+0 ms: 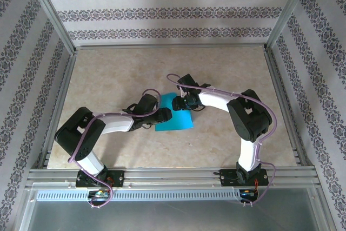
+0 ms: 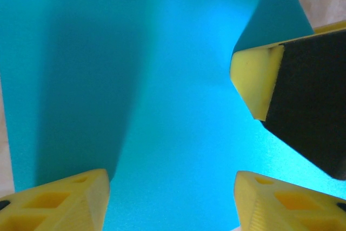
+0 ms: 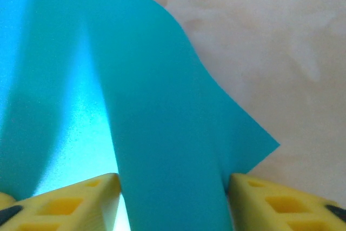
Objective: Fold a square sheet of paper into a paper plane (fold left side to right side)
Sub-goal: Pick up the square sheet of paper from the center of the table.
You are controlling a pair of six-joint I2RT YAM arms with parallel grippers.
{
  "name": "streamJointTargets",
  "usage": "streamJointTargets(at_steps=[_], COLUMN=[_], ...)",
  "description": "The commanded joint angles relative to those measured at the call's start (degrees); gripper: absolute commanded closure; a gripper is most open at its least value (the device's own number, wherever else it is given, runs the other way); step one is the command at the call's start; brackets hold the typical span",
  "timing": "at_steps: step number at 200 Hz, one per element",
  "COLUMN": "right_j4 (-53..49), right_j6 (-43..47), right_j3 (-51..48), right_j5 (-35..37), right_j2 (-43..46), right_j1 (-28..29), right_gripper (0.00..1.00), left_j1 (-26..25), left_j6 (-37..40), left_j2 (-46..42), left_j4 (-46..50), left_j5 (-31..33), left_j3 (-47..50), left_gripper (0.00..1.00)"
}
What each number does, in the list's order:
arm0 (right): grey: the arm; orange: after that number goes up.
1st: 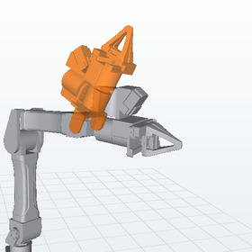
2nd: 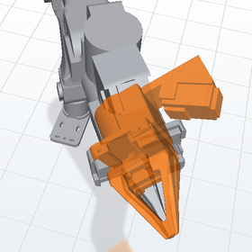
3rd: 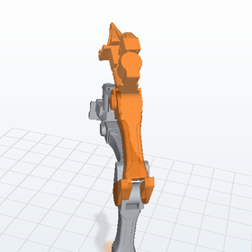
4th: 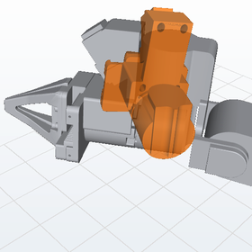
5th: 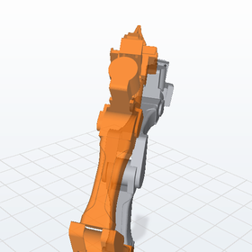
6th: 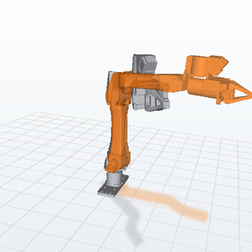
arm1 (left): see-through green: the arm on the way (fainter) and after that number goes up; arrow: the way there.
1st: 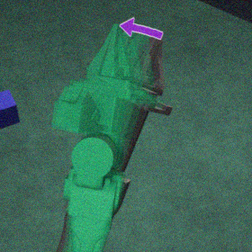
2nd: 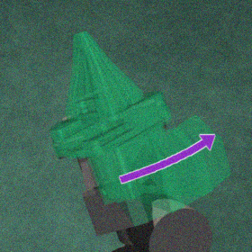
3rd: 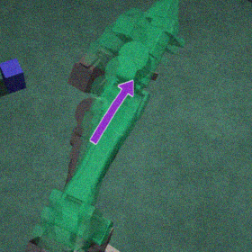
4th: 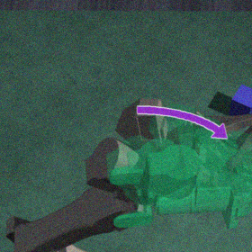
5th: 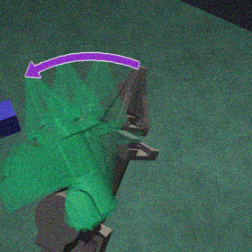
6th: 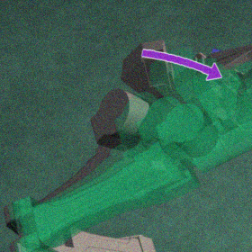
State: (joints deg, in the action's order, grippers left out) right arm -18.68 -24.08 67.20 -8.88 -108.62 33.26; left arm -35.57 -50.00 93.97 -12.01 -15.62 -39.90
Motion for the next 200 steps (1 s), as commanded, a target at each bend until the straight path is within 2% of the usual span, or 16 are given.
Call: streamJointTargets(at_steps=[1,62,83,97,137,168,200], right_j4=[-0.23,3.62,4.90,5.91,9.80,10.98,14.33], right_j6=[-0.29,-2.15,-2.92,-3.41,-6.00,-8.74,-13.89], right_j3=[-1.18,-4.95,-6.34,-7.50,-10.97,-12.19,-12.36], right_j5=[-3.69,-11.61,-13.78,-15.71,-25.09,-33.20,-41.17], right_j2=[3.09,7.18,10.07,12.85,22.41,30.21,36.68], right_j1=[-0.07,-2.72,-3.75,-4.63,-9.12,-13.54,-16.52], right_gripper=[0.51,0.69,0.70,0.71,0.73,0.76,0.77], left_j1=[-0.23,5.78,9.76,12.48,21.01,23.40,23.55], left_j6=[1.19,6.10,6.77,7.42,8.49,10.83,8.66], left_j2=[-2.36,-13.84,-17.95,-21.29,-33.32,-40.36,-41.10], left_j4=[3.28,6.00,5.99,5.16,-3.52,-3.10,-8.84], left_j5=[1.38,0.37,-3.71,-6.27,-15.27,-21.30,-28.37], left_j3=[1.99,3.78,4.84,6.21,12.92,12.42,11.30], left_gripper=[0.32,0.19,0.17,0.12,0.00,0.00,0.00])
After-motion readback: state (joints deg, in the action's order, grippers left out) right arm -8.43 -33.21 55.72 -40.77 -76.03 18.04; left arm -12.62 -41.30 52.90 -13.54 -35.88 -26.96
